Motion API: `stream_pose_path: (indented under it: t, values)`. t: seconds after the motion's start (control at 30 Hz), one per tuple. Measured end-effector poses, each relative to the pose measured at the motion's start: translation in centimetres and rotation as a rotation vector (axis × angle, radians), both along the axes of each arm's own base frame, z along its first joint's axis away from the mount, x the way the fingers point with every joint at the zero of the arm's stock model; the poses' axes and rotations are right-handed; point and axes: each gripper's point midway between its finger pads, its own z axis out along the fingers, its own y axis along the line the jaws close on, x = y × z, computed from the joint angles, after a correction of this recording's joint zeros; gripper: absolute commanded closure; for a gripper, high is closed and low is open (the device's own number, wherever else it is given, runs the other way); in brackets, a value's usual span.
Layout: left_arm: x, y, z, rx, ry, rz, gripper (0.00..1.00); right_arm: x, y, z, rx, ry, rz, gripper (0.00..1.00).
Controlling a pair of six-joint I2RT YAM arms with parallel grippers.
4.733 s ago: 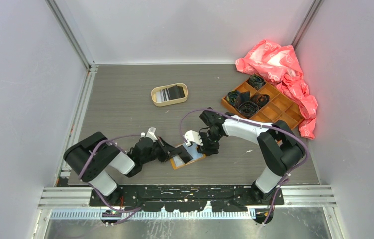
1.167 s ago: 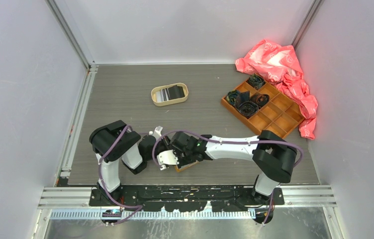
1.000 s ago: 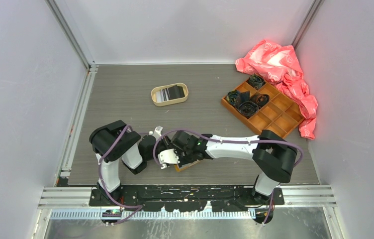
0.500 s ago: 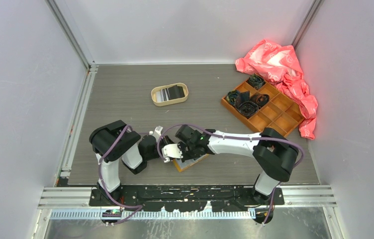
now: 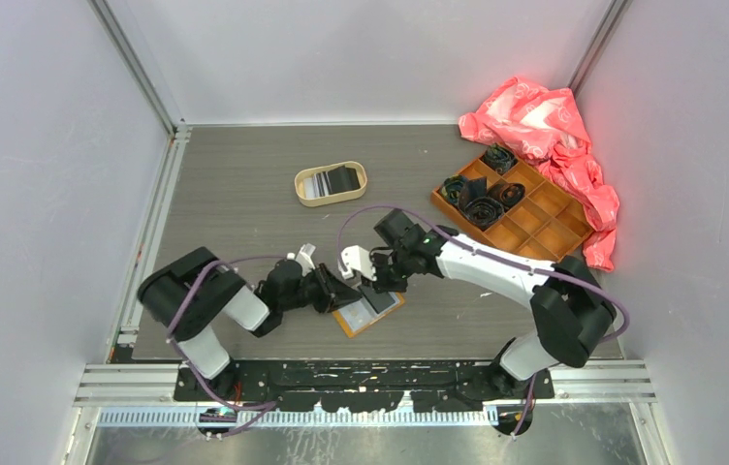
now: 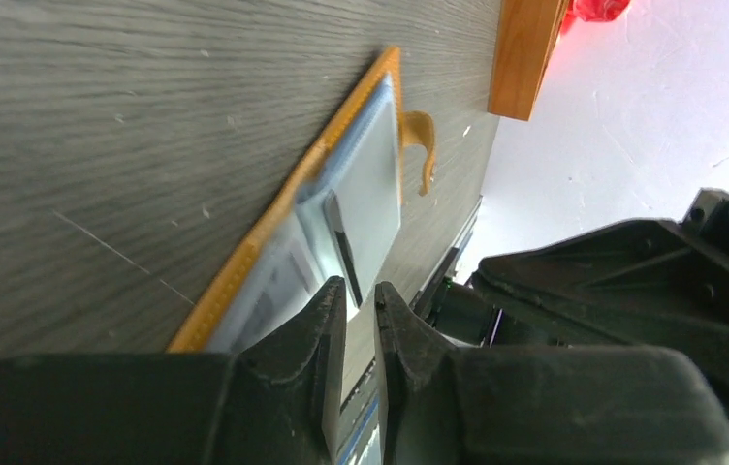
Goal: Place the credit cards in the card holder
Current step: Insert the credit card into the card holder, then turn over the card holder at the center of the board.
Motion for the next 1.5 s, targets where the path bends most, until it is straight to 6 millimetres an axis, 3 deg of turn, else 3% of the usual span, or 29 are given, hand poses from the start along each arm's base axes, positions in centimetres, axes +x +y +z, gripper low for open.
stream_pose_path:
  t: [0.17,0.33,0.47,0.53,0.7,0.73,0.97,1.17,1.3,1.5]
  values:
    - [-0.2,0.8,1.9,0.074,-0.052,-0.015,0.81,0.4,-0.4,1.5,0.074,0.087,-0.063,0.9]
    - [0.4,1.9,6.9,0.154,-0.21,-0.02,0.75,0.8,-0.5,2.7,0.131,0.182,-0.149,0.86]
    - [0.6,3.5,11.9,0.193,-0.385,0.007,0.51,1.1,-0.4,3.7,0.175,0.26,-0.214,0.82]
    - [0.5,4.5,13.2,0.213,-0.443,0.026,0.39,1.0,-0.4,4.0,0.19,0.296,-0.239,0.79]
    - [-0.4,6.6,13.5,0.244,-0.524,0.059,0.11,0.9,-0.2,3.9,0.2,0.394,-0.29,0.76]
    - [-0.7,6.9,13.1,0.244,-0.531,0.063,0.09,0.8,-0.1,3.7,0.191,0.416,-0.298,0.76]
    - [-2.2,8.9,8.8,0.24,-0.475,0.111,0.14,0.9,-0.1,1.5,0.099,0.536,-0.362,0.76]
    - [-2.7,9.2,8.0,0.21,-0.447,0.134,0.21,1.1,-0.2,0.1,0.028,0.598,-0.409,0.75]
    - [-2.8,9.2,7.9,0.195,-0.428,0.14,0.33,0.9,-0.5,-0.7,-0.014,0.625,-0.438,0.75]
    - [-3.2,8.7,6.0,0.216,-0.343,0.108,0.51,1.0,-0.8,-1.7,-0.056,0.639,-0.472,0.75]
